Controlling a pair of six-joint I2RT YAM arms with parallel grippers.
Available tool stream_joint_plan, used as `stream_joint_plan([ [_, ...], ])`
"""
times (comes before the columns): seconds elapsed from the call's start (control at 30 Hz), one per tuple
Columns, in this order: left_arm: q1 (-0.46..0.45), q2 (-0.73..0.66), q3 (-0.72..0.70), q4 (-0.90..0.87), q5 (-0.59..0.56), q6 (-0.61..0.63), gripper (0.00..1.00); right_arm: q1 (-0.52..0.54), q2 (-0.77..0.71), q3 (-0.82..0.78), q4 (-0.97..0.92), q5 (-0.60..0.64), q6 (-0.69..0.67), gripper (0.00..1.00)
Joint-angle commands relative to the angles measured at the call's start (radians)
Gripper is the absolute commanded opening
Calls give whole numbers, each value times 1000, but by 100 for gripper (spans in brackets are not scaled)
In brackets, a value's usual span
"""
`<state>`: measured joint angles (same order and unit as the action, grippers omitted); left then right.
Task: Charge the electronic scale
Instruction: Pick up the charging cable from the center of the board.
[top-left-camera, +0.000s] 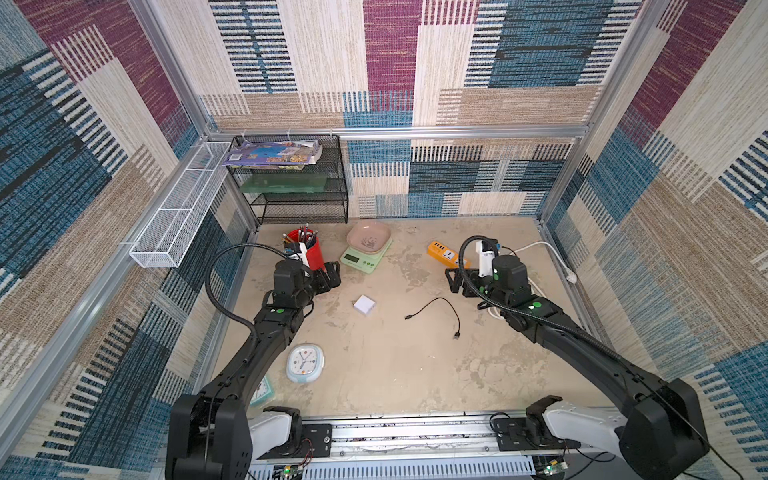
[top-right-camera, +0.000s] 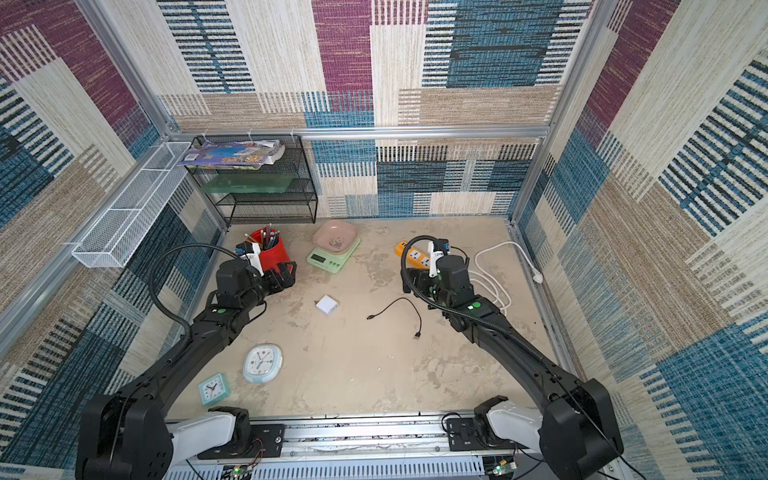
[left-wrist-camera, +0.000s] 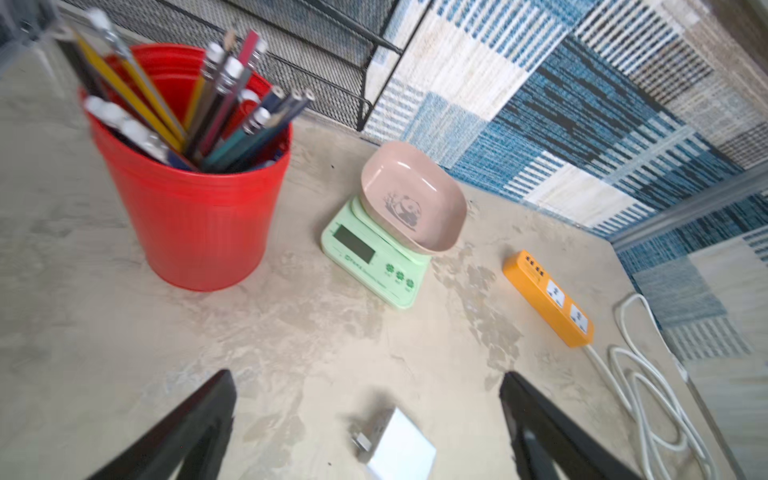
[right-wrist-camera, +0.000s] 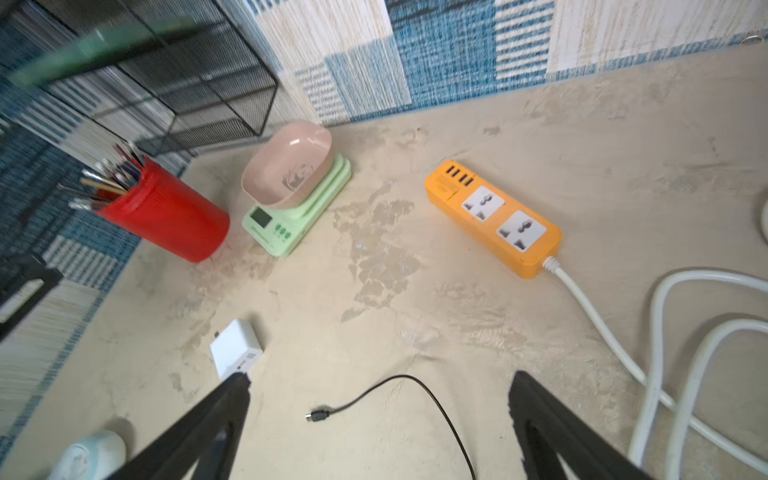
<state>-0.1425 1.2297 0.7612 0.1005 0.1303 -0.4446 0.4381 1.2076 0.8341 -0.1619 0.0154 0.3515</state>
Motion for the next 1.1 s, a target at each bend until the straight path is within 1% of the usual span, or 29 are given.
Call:
stream_joint_plan([
  [0.0, -38, 33, 26, -8, 91, 3, 99, 61, 44, 16, -112, 130, -34, 99],
  [0.17, -71, 60, 39, -7, 127, 46, 99, 117, 97, -16, -134, 205, 1, 99],
  [0.27, -80, 66, 41, 1, 148, 61, 98, 117, 119, -46, -133, 235, 42, 100],
  [0.37, -93, 65, 44, 7, 163, 81, 97, 108, 143, -77, -124, 238, 69, 99],
  [0.53, -111, 70, 50, 11, 169, 87, 97, 72, 205, -80, -131, 214, 80, 91],
  [0.67, -118, 73, 52, 11, 169, 86, 97, 64, 237, -81, -118, 197, 74, 89],
  [0.77, -121, 77, 56, 11, 170, 84, 97, 56, 260, -79, -107, 177, 64, 84],
  [0.87, -124, 84, 62, 10, 165, 76, 96, 61, 280, -67, -108, 172, 57, 78],
  [1.07, -127, 86, 66, 6, 154, 69, 96, 74, 324, -55, -95, 178, 46, 70],
])
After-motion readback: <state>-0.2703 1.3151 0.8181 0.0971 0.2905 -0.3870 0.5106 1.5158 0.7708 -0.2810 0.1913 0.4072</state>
